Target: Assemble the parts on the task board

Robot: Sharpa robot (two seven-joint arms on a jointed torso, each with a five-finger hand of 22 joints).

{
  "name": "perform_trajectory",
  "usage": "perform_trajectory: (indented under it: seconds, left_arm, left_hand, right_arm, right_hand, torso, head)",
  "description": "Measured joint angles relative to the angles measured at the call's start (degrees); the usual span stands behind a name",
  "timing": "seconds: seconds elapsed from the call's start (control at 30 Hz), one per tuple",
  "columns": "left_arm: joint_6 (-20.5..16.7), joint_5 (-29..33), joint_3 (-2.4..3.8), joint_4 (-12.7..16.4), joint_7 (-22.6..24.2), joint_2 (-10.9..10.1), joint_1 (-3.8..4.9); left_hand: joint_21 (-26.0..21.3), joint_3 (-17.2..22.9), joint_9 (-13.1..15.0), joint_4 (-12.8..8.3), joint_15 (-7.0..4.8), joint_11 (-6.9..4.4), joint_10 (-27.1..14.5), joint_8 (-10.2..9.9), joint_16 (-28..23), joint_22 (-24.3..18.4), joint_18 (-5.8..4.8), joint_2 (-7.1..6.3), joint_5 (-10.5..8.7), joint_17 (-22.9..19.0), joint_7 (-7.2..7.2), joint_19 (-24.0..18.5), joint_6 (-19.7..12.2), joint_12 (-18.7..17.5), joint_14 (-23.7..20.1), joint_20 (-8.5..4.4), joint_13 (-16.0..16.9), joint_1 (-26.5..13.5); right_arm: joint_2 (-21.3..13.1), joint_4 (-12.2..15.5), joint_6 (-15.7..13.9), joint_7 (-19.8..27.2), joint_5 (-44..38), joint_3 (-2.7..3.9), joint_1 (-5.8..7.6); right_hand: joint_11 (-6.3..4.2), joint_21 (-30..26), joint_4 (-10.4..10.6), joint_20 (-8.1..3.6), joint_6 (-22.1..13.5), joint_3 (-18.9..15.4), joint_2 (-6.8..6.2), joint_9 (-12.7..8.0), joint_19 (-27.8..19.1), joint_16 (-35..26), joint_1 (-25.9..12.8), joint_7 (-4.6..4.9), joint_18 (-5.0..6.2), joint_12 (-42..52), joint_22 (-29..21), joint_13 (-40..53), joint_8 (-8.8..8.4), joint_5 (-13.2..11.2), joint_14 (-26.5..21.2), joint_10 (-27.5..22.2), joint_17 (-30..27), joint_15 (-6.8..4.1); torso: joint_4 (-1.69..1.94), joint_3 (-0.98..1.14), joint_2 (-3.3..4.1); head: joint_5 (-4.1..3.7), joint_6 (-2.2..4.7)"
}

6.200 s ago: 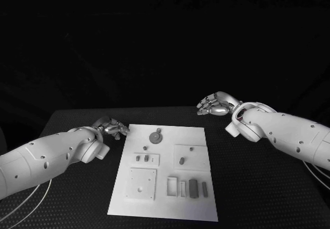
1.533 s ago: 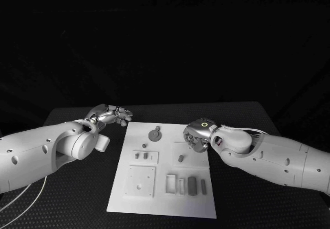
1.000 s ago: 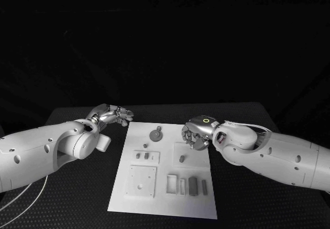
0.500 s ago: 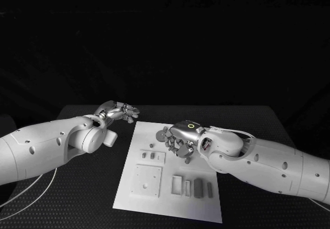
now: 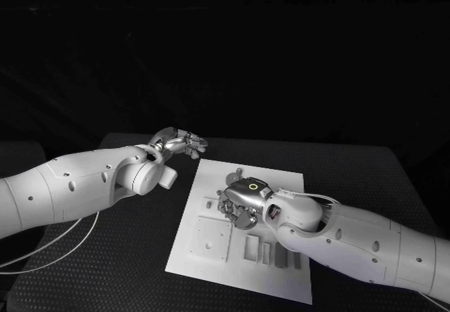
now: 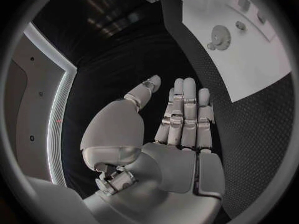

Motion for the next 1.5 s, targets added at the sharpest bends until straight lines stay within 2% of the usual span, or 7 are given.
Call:
perform_trajectory:
  seconds: [0.17,0.47,0.9,1.1,1.2,1.5]
  left_arm:
    - [0.0,0.0,-0.01,0.0,0.0,0.1,0.0]
    - [0.2,0.1,0.0,-0.5,0.0,0.9,0.3]
    - [0.3,0.2,0.0,-0.6,0.0,1.0,0.34]
    - [0.3,0.2,0.0,-0.6,0.0,1.0,0.34]
    - [0.3,0.2,0.0,-0.6,-0.1,0.9,0.34]
    - [0.3,0.3,0.0,-0.6,-0.1,0.9,0.35]
  left_hand:
    - [0.0,0.0,0.0,0.0,-0.2,0.0,0.0,0.0,0.0,0.0,0.0,0.0,0.0,0.0,0.0,0.0,0.0,0.0,0.2,0.0,0.0,0.0]
    - [-0.2,0.0,0.0,0.0,-0.2,0.0,0.0,0.0,-0.2,0.0,0.0,0.0,0.0,0.1,0.0,0.0,0.0,0.0,0.2,0.0,0.0,0.0]
    - [-0.2,0.0,0.0,0.0,-0.2,0.0,0.0,0.0,-0.2,0.0,0.0,0.0,0.0,0.2,0.0,0.0,0.0,0.0,0.2,0.0,0.0,0.0]
    - [-0.2,0.0,0.0,0.0,-0.2,0.0,0.0,0.0,-0.2,0.0,0.0,0.0,0.0,0.2,0.0,0.0,0.0,0.0,0.2,0.0,0.0,0.0]
    - [-0.2,0.0,0.0,0.0,-0.2,0.0,0.0,0.0,-0.2,0.0,0.0,0.0,0.0,0.2,0.0,0.0,0.0,0.0,0.2,0.0,0.0,0.0]
    - [-0.2,0.0,0.0,0.0,-0.2,0.0,0.0,0.0,-0.2,0.0,0.0,0.0,0.0,0.2,0.0,0.0,0.0,0.0,0.2,0.0,0.0,0.0]
  right_arm:
    - [0.9,-0.8,-0.3,0.0,-0.9,-0.21,-0.71]
    - [2.3,-1.6,-0.6,0.0,-1.3,-1.94,-1.44]
    - [2.7,-1.8,-0.6,0.1,-1.4,-2.26,-1.75]
    - [2.8,-1.8,-0.6,0.3,-1.3,-3.11,-1.77]
    - [2.8,-1.8,-0.6,0.4,-1.3,-3.34,-1.78]
    - [2.7,-1.8,-0.5,0.6,-1.2,-3.46,-1.78]
  right_hand:
    - [0.0,0.0,-0.2,0.08,0.0,-0.2,0.17,0.0,0.1,0.2,-0.2,0.0,0.01,-0.2,0.0,0.1,-0.02,0.0,0.0,0.0,0.1,0.01]
    - [0.0,0.0,-0.3,0.08,0.0,0.0,0.17,0.2,0.1,0.2,-0.2,0.0,0.01,-0.2,0.1,0.2,-0.18,0.2,0.0,0.0,0.1,0.03]
    - [0.0,0.0,-0.5,0.09,0.0,-0.2,0.25,0.2,0.1,0.2,-0.5,0.01,0.01,-0.2,0.1,0.3,-0.34,0.4,0.1,0.0,0.1,0.11]
    - [0.0,0.0,-0.5,0.09,0.0,-0.2,0.25,0.3,0.1,0.2,-0.5,0.01,0.02,-0.4,0.1,0.4,-0.35,0.4,0.1,0.0,0.1,0.13]
    - [0.0,0.0,-0.6,0.1,0.0,-0.3,0.25,0.3,0.1,0.2,-0.5,0.01,0.02,-0.4,0.1,0.4,-0.35,0.7,0.1,0.0,0.1,0.13]
    - [-0.01,0.0,-0.6,0.11,0.0,-0.3,0.49,0.4,0.1,0.2,-0.8,0.15,0.21,-0.4,0.1,0.5,-0.52,0.7,0.0,0.0,0.2,0.0]
  torso:
    - [-0.07,0.03,0.01]
    - [-0.23,0.07,0.08]
    - [-0.25,0.15,0.05]
    - [-0.25,0.13,0.03]
    - [-0.26,0.1,0.03]
    - [-0.3,0.1,0.03]
  head:
    - [0.87,-0.34]
    - [1.85,-0.77]
    - [2.85,-1.64]
    - [3.14,-1.88]
    - [3.22,-2.0]
    - [3.09,-2.11]
